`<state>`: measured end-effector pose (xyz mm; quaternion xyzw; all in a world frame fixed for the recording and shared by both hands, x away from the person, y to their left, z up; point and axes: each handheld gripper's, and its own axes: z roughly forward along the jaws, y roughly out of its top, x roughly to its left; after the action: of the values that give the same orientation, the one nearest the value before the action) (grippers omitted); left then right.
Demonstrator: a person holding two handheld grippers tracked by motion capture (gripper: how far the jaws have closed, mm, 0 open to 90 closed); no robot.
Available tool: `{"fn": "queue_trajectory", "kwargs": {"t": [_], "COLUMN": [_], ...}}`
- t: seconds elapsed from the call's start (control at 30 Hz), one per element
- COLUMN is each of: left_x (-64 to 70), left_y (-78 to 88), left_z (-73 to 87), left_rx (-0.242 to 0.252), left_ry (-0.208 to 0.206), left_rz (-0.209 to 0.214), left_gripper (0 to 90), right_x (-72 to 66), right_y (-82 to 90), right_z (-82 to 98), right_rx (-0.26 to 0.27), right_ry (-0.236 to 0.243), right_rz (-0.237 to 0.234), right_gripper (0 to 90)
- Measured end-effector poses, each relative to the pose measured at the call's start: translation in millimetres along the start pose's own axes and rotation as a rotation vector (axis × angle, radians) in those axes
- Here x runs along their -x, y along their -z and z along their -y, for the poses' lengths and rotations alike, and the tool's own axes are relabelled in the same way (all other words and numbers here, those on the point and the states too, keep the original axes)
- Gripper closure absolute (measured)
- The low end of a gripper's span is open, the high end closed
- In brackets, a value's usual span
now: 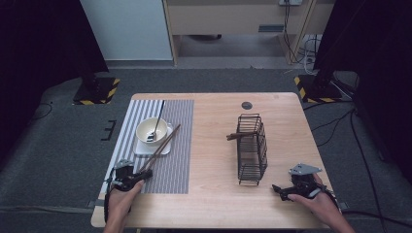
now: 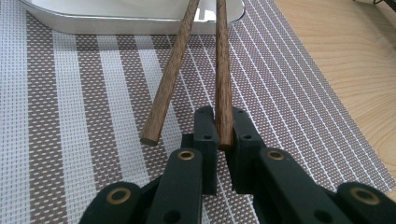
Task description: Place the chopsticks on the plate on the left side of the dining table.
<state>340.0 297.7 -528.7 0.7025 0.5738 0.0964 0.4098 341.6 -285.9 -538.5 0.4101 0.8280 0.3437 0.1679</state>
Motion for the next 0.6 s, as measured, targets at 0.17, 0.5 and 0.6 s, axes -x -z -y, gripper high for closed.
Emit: {"fn": "queue_trajectory", "kwargs": {"t": [0.17,0.5,0.6], "left_x": [-2.6,-4.6,-5.5], "left_y": [-0.6,-1.2,-1.3], "left_z": [0.4,0.6,0.6], "left_rx": [0.001,0.001,0.002], "left_ry": [0.014,0.026,0.033], "left_rz": [0.006,0.014,0.017], "left_gripper": [82.9,82.7,82.7], "right_x": [-0.1,0.0,0.0], "right_y": [0.0,0.0,0.0], "right_z": [0.0,0.0,0.0], "right_rx": [0.000,0.000,0.000], "right_ry": [-0.001,0.000,0.000], "right_rz": [0.000,0.000,0.000], "right_gripper": [0.2,0.2,0.2]}}
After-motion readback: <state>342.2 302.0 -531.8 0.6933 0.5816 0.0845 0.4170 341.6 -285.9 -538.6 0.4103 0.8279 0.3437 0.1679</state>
